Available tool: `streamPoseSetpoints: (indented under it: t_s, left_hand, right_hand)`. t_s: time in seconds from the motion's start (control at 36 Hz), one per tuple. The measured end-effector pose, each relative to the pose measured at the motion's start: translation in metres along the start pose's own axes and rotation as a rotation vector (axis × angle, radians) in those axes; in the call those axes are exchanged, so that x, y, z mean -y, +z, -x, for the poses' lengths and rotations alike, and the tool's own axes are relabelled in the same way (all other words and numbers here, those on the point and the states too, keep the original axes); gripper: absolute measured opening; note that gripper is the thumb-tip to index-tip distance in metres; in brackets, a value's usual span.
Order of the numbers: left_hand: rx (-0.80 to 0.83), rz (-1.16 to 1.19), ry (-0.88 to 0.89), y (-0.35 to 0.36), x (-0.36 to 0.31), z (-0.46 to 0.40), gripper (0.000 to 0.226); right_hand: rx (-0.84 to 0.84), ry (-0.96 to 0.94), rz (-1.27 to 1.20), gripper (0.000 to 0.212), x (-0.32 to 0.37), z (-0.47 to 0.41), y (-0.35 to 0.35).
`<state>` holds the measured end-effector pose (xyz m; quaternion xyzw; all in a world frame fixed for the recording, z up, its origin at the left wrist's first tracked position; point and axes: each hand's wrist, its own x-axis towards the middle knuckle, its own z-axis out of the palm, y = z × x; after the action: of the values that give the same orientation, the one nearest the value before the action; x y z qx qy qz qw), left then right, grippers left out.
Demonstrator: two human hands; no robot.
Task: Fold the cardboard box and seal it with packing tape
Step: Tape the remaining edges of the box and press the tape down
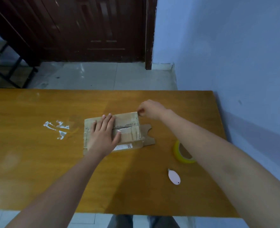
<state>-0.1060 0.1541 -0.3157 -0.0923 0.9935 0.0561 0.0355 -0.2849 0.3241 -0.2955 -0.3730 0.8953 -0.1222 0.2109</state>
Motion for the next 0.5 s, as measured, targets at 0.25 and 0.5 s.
streamPoseSetpoints:
  t_s: [0.25, 0.5]
  left_hand:
    - [-0.004, -0.013, -0.005, -0.002, -0.003, 0.000, 0.074]
    - [-0.015, -0.007, -0.007, -0.001, -0.004, -0.001, 0.071]
  right_hand:
    - [0.160, -0.153, 0.281, 0.022, 0.005, -0.016, -0.018]
    - [0.223, -0.102, 0.257, 0.016, 0.008, -0.015, -0.022]
